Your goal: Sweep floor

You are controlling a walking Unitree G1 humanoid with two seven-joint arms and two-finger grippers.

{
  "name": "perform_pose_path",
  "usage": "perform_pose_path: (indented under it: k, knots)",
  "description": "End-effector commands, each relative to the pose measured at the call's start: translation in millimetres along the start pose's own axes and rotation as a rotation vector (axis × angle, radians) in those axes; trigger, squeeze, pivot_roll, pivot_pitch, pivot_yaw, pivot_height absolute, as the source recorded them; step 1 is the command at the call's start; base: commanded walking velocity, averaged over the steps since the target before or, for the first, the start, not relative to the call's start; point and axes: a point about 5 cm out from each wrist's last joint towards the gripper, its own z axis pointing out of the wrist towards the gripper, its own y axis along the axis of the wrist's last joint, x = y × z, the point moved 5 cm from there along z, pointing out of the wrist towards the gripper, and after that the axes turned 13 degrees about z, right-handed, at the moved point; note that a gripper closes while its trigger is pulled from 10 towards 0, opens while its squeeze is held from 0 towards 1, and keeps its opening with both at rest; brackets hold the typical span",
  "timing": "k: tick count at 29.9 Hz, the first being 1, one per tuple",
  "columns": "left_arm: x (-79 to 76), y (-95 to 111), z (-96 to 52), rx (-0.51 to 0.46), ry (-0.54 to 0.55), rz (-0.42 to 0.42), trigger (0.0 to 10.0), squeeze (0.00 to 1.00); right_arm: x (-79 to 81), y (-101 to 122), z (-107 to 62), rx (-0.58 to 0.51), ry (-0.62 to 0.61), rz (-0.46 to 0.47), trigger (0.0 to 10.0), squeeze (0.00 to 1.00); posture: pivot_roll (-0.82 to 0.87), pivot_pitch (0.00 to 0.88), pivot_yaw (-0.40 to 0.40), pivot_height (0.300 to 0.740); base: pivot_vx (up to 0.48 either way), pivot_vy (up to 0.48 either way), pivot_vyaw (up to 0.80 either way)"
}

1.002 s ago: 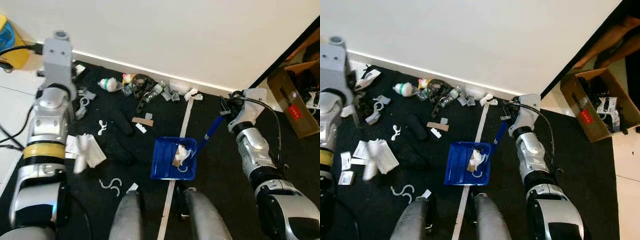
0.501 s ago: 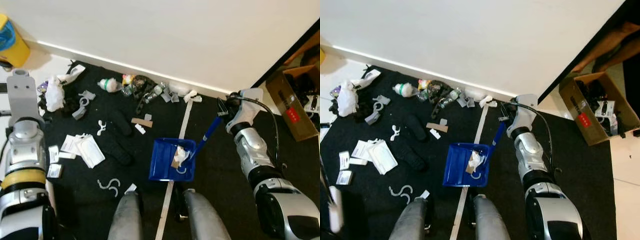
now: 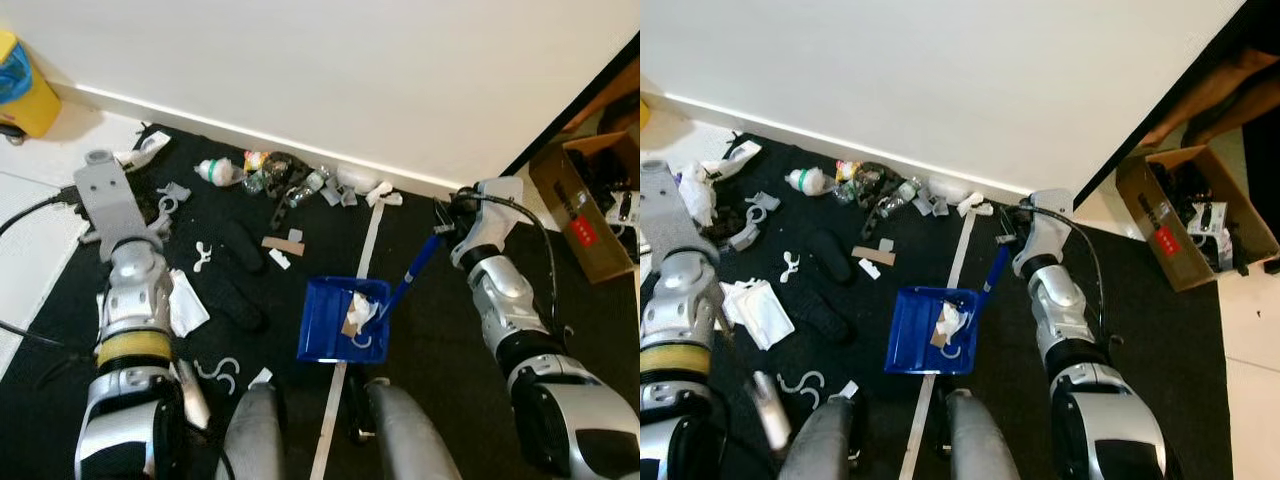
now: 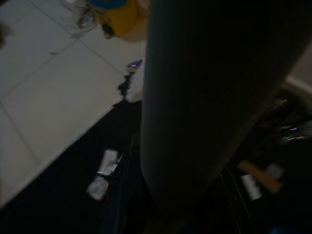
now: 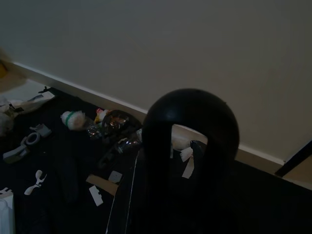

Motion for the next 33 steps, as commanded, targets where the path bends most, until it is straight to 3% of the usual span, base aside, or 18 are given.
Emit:
perform_pose_path:
  k: [1, 5, 7, 11, 17, 29, 33]
  knots:
    - [-29.2, 11, -4.0, -0.033, -0.056, -0.065, 10.0, 0.0, -3.2, -38, -14.7, 0.141, -0.014, 0.025, 10.0, 0.0, 0.03, 0.255, -0.055, 0.74, 0.0, 0.0, 0.0]
    - [-39.8, 16, -5.3, -0.038, -0.072, -0.084, 10.0, 0.0, -4.1, -38, -15.3, 0.14, -0.014, 0.023, 10.0, 0.0, 0.03, 0.255, -0.051, 0.74, 0.0, 0.0, 0.0]
    - [-59.6, 26, -9.0, -0.049, -0.102, -0.103, 10.0, 0.0, -6.3, -38, -16.2, 0.137, -0.017, 0.019, 10.0, 0.0, 0.02, 0.251, -0.048, 0.74, 0.0, 0.0, 0.0]
    - [-76.5, 36, -12.5, -0.073, -0.119, -0.112, 10.0, 0.0, -7.7, -37, -16.9, 0.135, -0.018, 0.016, 10.0, 0.0, 0.02, 0.247, -0.048, 0.74, 0.0, 0.0, 0.0]
    - [-87.5, 51, -13.6, -0.119, -0.116, -0.115, 10.0, 0.0, -8.0, -37, -17.0, 0.132, -0.017, 0.013, 10.0, 0.0, 0.01, 0.25, -0.048, 0.74, 0.0, 0.0, 0.0]
    - [-92.8, 53, -12.7, -0.134, -0.126, -0.106, 10.0, 0.0, -8.4, -36, -16.9, 0.134, -0.016, 0.011, 10.0, 0.0, 0.01, 0.25, -0.053, 0.74, 0.0, 0.0, 0.0]
    - [-109.8, 47, -20.1, -0.152, -0.212, -0.068, 10.0, 0.0, -4.2, -37, -16.3, 0.14, 0.009, 0.006, 10.0, 0.0, 0.01, 0.251, -0.055, 0.74, 0.0, 0.0, 0.0]
